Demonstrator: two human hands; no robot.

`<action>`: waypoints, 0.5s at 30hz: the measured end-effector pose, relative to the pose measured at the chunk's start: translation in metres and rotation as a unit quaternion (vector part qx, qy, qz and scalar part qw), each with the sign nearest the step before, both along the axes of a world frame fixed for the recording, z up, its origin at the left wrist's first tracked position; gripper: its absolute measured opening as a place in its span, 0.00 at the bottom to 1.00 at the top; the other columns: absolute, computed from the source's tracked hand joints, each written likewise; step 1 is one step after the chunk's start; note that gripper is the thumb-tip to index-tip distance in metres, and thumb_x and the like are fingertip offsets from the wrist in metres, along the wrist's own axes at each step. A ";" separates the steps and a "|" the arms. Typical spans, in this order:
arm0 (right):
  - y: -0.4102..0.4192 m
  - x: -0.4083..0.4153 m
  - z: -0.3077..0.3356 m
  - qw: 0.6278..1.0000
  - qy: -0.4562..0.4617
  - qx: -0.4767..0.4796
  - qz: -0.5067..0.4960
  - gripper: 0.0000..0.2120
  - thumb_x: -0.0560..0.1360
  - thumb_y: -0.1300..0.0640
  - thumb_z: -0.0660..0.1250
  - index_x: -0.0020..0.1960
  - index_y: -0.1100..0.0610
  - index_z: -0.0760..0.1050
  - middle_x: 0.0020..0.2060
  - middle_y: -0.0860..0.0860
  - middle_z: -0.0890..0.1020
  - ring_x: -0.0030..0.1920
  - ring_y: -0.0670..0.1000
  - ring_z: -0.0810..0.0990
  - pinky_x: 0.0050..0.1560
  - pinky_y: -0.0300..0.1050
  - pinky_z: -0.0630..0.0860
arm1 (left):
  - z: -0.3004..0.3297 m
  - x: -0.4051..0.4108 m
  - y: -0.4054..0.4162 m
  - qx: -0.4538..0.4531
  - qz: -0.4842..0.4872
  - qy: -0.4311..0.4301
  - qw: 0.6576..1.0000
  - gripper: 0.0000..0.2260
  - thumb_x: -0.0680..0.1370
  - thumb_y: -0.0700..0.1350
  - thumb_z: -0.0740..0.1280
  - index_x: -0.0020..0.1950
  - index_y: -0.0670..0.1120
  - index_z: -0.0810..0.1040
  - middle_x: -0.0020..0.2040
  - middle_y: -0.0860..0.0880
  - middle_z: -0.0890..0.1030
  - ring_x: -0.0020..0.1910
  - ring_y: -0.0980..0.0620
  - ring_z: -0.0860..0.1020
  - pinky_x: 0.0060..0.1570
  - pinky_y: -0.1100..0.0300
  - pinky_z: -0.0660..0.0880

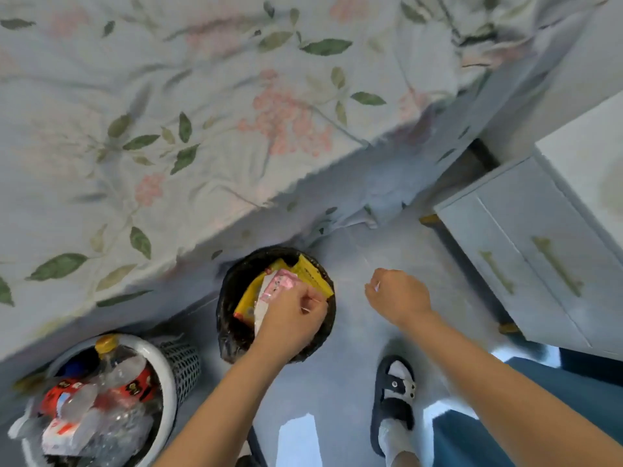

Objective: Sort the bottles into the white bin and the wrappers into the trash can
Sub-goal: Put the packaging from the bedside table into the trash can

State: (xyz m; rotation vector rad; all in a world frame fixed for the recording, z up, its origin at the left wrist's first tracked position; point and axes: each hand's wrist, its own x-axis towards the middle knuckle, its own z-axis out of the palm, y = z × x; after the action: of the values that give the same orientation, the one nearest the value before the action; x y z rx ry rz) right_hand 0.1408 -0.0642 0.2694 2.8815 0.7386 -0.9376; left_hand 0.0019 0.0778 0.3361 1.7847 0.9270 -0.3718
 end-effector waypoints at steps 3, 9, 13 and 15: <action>-0.060 0.073 0.044 0.997 -0.059 0.004 -0.044 0.14 0.76 0.49 0.58 0.49 0.56 0.78 0.47 0.56 0.83 0.47 0.59 0.80 0.44 0.46 0.75 | 0.023 0.048 -0.036 0.029 -0.100 -0.006 0.995 0.04 0.77 0.46 0.64 0.48 0.50 0.78 0.44 0.53 0.82 0.44 0.55 0.80 0.48 0.60 0.76; -0.171 0.217 0.123 0.973 -0.171 0.078 -0.132 0.14 0.75 0.48 0.62 0.56 0.54 0.76 0.51 0.53 0.80 0.52 0.57 0.77 0.45 0.49 0.77 | 0.047 0.155 -0.117 0.060 -0.252 0.012 0.966 0.06 0.77 0.51 0.63 0.52 0.54 0.76 0.48 0.56 0.80 0.48 0.54 0.79 0.51 0.55 0.78; -0.238 0.288 0.143 0.964 -0.192 0.052 -0.175 0.18 0.74 0.50 0.66 0.62 0.55 0.72 0.57 0.55 0.77 0.61 0.58 0.71 0.46 0.50 0.73 | 0.055 0.226 -0.176 0.097 -0.333 0.015 0.938 0.11 0.77 0.51 0.61 0.57 0.53 0.76 0.53 0.54 0.80 0.53 0.52 0.78 0.53 0.54 0.77; -0.260 0.309 0.141 0.967 -0.172 0.044 -0.186 0.24 0.73 0.48 0.68 0.65 0.55 0.70 0.61 0.56 0.73 0.64 0.58 0.68 0.51 0.52 0.73 | 0.056 0.256 -0.197 0.151 -0.377 0.000 0.914 0.12 0.77 0.51 0.60 0.59 0.52 0.75 0.55 0.53 0.80 0.55 0.50 0.77 0.52 0.55 0.75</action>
State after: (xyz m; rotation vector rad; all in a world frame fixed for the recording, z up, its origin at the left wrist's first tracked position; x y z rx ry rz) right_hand 0.4496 -0.3241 0.4107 3.1984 0.2218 -0.4000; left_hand 0.2578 -0.1195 0.3923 2.3959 0.2547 -0.7423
